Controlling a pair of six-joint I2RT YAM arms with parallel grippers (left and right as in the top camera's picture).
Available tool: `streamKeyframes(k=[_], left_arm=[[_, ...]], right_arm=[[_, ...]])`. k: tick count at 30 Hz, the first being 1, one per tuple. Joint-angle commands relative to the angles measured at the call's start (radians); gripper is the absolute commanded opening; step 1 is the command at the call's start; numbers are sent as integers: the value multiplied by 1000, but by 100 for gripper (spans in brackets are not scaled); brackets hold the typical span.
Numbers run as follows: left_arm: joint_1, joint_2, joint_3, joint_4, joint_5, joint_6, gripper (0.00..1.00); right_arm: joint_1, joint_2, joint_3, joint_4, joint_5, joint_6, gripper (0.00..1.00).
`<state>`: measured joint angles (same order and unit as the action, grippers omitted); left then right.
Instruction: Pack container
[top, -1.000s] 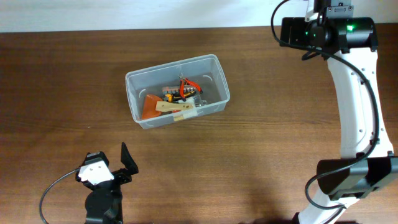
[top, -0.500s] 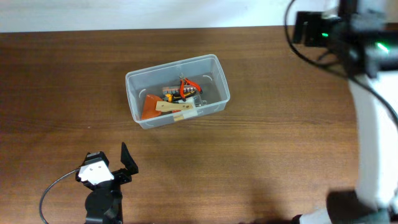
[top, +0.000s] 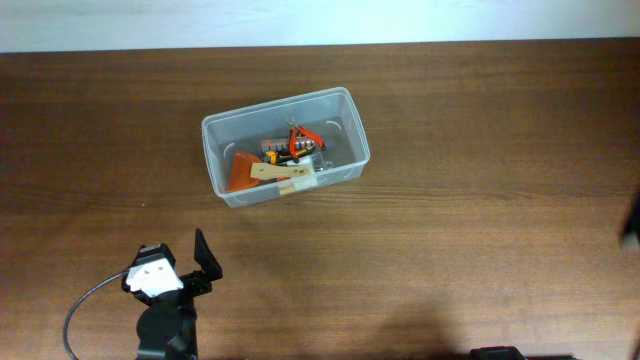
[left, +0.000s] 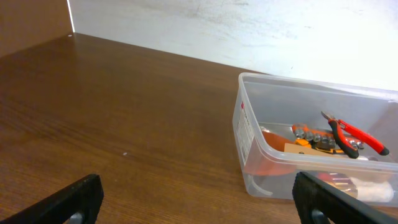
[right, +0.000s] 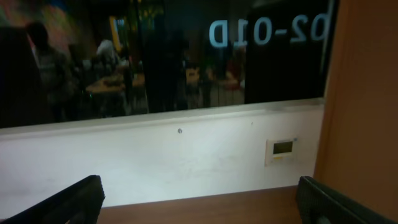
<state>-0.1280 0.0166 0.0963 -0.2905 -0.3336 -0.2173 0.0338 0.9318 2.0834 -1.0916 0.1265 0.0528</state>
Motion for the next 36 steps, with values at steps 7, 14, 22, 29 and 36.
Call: streamKeyframes(k=[7,14,22,29,36], left_arm=[[-3,-5,-3,-1,-3,9,99],[-3,-5,-3,-1,-4,9,99],[-3,-5,-3,-1,-4,9,99],[-3,-5,-3,-1,-4,9,99],[-3,-5,-3,-1,-3,9,99]], right_arm=[[6,-375,-531,146,17,8,99],[6,-584,-1006,386,5,13,99],[6,-684,-1404,696,5,17,99],[5,-741,-1678,929,5,94,99],[5,-811,-1841,1021,5,99,99]])
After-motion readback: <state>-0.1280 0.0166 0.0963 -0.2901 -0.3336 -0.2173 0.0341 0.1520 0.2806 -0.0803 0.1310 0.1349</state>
